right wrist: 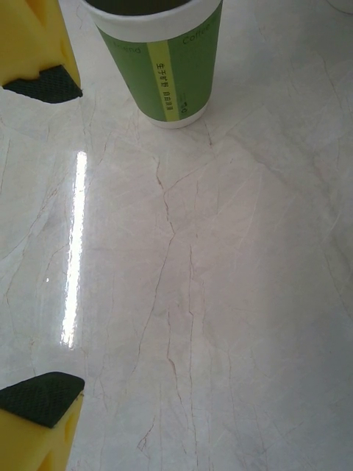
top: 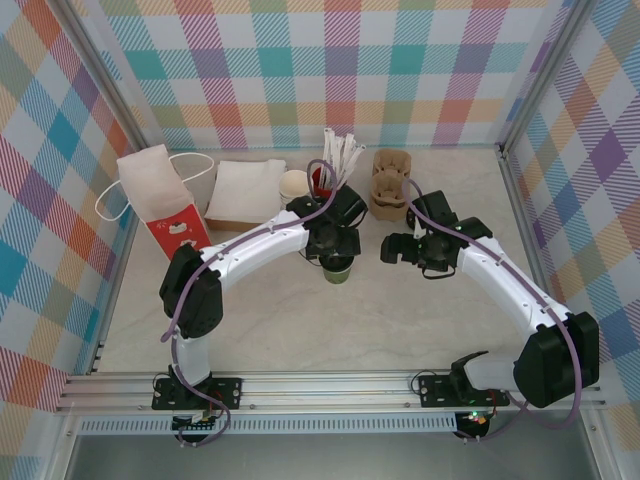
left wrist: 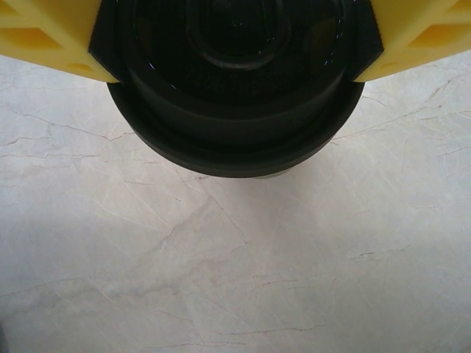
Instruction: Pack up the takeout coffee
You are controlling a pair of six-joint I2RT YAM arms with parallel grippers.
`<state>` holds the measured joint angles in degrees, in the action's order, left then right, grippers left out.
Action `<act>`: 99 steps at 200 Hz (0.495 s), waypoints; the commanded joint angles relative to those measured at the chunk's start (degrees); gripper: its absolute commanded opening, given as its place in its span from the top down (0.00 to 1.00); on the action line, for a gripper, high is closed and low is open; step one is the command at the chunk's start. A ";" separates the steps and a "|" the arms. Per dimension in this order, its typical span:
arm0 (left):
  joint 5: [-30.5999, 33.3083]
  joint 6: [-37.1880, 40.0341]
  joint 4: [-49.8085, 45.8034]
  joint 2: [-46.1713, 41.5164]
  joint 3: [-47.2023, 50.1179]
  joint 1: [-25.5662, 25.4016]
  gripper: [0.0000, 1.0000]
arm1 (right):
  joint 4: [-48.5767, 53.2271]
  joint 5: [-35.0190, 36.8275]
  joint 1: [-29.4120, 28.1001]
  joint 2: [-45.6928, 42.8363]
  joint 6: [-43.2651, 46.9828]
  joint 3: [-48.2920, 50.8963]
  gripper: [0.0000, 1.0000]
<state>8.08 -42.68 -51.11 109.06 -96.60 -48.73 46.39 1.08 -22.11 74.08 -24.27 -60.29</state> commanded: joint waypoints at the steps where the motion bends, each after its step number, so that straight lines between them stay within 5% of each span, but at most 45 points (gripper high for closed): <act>1: 0.28 0.14 -1.40 0.63 -2.19 -0.67 0.21 | 0.11 0.02 0.15 -0.78 1.52 0.70 0.04; 99: 1.42 0.15 -1.70 -1.64 -3.58 -0.59 0.12 | -0.14 -4.00 0.22 -1.99 3.60 0.19 0.01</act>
<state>8.10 -42.59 -51.03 109.14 -98.59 -48.73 46.37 0.40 -22.11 73.73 -22.79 -59.94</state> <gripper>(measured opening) 0.868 0.987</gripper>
